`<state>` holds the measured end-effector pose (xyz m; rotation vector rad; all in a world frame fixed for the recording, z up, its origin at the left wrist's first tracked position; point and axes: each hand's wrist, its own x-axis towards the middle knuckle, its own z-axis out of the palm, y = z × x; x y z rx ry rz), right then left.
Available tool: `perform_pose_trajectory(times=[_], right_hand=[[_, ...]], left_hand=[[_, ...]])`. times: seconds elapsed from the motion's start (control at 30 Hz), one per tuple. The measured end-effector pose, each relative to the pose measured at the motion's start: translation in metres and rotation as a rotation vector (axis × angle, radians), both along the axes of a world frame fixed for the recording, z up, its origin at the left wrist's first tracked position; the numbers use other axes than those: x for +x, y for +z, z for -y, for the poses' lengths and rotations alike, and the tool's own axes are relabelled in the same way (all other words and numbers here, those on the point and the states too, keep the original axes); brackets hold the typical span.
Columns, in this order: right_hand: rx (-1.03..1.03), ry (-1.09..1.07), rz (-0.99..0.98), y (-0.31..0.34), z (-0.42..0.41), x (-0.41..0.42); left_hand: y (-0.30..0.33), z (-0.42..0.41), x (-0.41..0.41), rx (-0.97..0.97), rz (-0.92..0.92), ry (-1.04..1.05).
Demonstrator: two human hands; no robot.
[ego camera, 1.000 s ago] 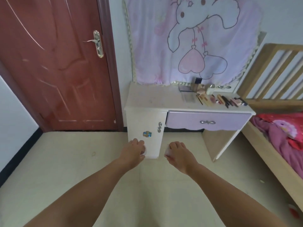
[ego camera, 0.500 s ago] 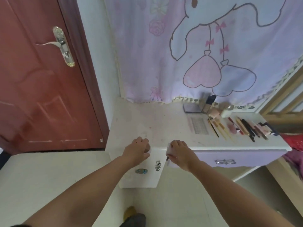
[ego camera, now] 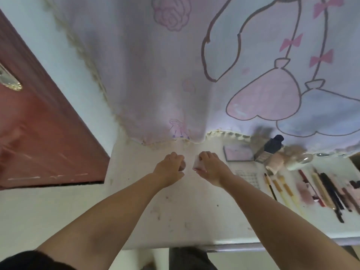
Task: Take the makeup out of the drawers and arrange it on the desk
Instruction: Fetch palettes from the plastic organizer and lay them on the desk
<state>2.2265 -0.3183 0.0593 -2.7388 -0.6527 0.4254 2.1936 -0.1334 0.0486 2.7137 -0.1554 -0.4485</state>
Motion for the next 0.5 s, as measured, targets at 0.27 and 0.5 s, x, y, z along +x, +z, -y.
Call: perform_pose_trajectory(times=[0.27, 0.5], right_hand=[[-0.054, 0.19, -0.065, -0.027, -0.004, 0.075], [-0.057, 0.248, 0.021, -0.034, 0.004, 0.079]], left_hand=[[-0.027, 0.014, 0.067, 0.048, -0.034, 0.122], [-0.036, 0.017, 0.067, 0.118, -0.012, 0.115]])
